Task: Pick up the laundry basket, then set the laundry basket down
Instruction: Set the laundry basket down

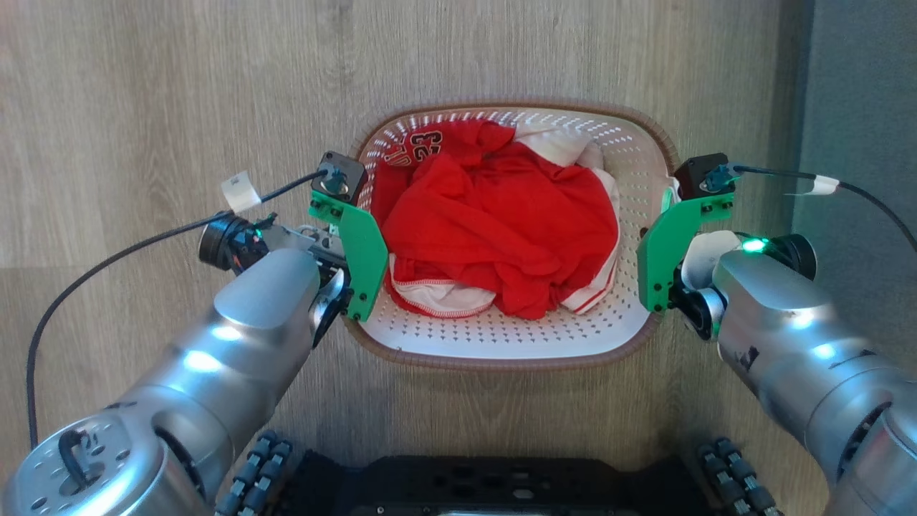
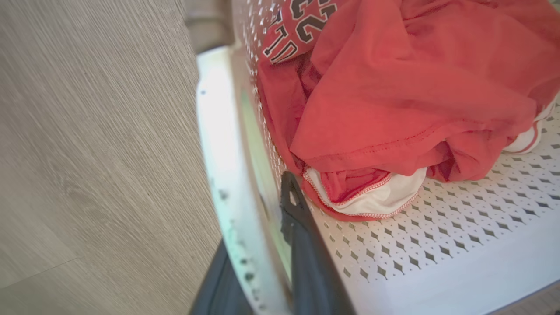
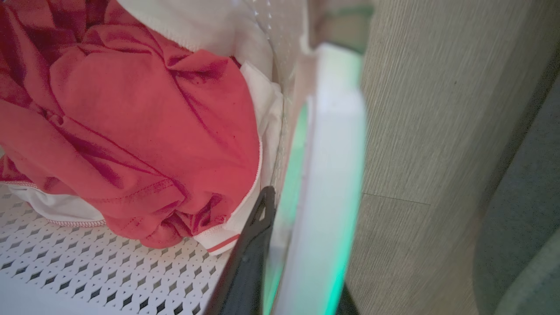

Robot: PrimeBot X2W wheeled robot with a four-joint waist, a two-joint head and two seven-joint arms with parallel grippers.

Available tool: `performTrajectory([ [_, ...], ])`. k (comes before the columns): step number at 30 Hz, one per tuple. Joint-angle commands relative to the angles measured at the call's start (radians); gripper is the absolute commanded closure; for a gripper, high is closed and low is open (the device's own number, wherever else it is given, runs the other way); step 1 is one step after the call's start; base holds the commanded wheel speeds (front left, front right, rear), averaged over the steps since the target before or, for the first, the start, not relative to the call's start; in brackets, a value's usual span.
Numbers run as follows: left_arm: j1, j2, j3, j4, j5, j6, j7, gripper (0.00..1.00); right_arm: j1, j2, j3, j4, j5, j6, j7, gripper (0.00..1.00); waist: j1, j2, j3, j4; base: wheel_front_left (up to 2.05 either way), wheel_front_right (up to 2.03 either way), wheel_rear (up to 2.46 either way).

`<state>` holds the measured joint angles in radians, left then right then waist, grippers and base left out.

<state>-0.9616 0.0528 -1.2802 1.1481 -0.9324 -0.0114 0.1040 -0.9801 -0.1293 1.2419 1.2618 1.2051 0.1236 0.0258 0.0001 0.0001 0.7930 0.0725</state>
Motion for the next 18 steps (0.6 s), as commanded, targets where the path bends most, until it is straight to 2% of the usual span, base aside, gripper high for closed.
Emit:
performTrajectory([
  [1,-0.022,-0.003,0.002,-0.027,0.008,0.000,-0.022,1.00,0.032,0.007,0.018,-0.004,-0.019,0.007,-0.004,1.00,-0.0001,-0.0001,0.016,0.000,0.00,0.00,0.00],
  [8,-0.019,-0.003,0.014,-0.045,-0.053,0.018,-0.018,1.00,0.015,0.004,0.022,-0.005,-0.037,0.007,-0.057,1.00,-0.0001,-0.0001,0.040,0.007,0.00,0.00,0.00],
  [18,-0.020,-0.003,0.005,-0.057,-0.060,0.033,-0.015,1.00,0.010,-0.014,0.027,0.000,-0.055,0.007,-0.085,1.00,-0.0001,-0.0001,0.042,0.026,0.00,0.00,0.00],
])
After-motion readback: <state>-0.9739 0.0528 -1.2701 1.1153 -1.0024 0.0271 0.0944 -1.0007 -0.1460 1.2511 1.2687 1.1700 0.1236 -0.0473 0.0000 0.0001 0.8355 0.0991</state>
